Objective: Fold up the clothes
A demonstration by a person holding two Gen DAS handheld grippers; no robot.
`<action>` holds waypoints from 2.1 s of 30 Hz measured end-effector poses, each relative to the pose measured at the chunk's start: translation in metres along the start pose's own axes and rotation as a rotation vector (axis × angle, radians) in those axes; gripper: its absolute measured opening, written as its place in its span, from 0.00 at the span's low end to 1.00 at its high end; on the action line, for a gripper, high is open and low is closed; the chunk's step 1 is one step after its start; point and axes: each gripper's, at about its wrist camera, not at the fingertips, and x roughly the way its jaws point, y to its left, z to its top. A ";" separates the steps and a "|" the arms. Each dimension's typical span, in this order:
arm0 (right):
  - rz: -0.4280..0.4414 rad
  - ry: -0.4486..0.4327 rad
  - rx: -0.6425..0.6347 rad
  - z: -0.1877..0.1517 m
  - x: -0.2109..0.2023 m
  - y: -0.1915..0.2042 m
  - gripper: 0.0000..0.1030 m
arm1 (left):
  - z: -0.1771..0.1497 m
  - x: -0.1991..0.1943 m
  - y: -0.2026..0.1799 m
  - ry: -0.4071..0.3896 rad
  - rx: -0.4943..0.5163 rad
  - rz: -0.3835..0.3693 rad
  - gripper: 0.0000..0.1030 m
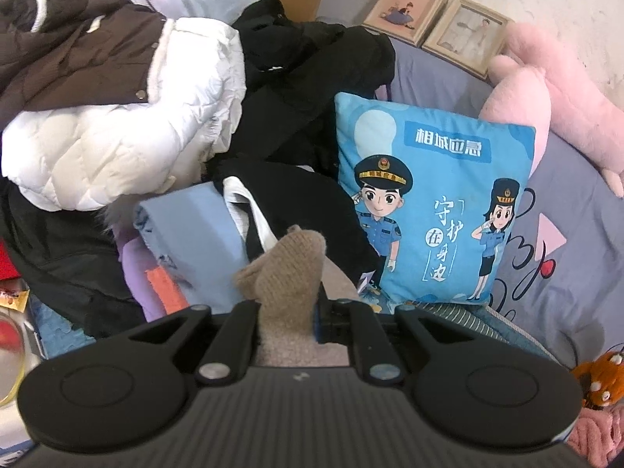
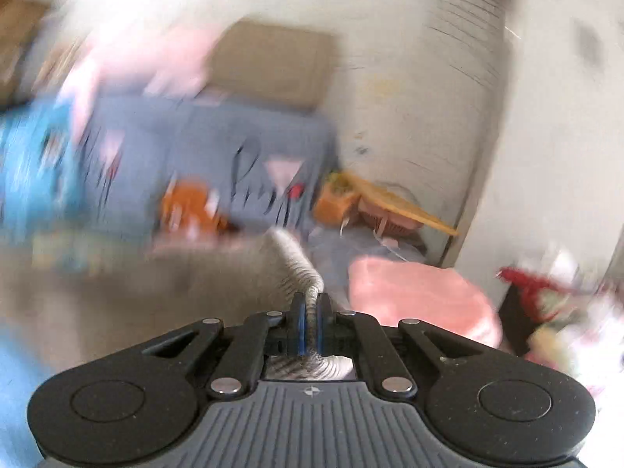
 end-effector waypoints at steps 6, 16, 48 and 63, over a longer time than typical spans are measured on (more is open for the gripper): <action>0.116 0.293 -0.348 -0.089 -0.016 0.072 0.05 | 0.002 -0.002 0.019 0.009 -0.029 0.002 0.09; -0.113 0.055 -0.170 -0.042 -0.050 0.035 0.03 | 0.016 -0.007 0.011 0.007 -0.030 -0.021 0.09; 0.014 0.250 0.127 -0.107 0.000 0.101 0.26 | 0.005 -0.039 -0.051 -0.017 0.112 -0.124 0.09; -0.051 0.385 0.333 -0.058 0.130 0.061 0.04 | -0.008 -0.039 -0.048 0.016 0.120 -0.118 0.10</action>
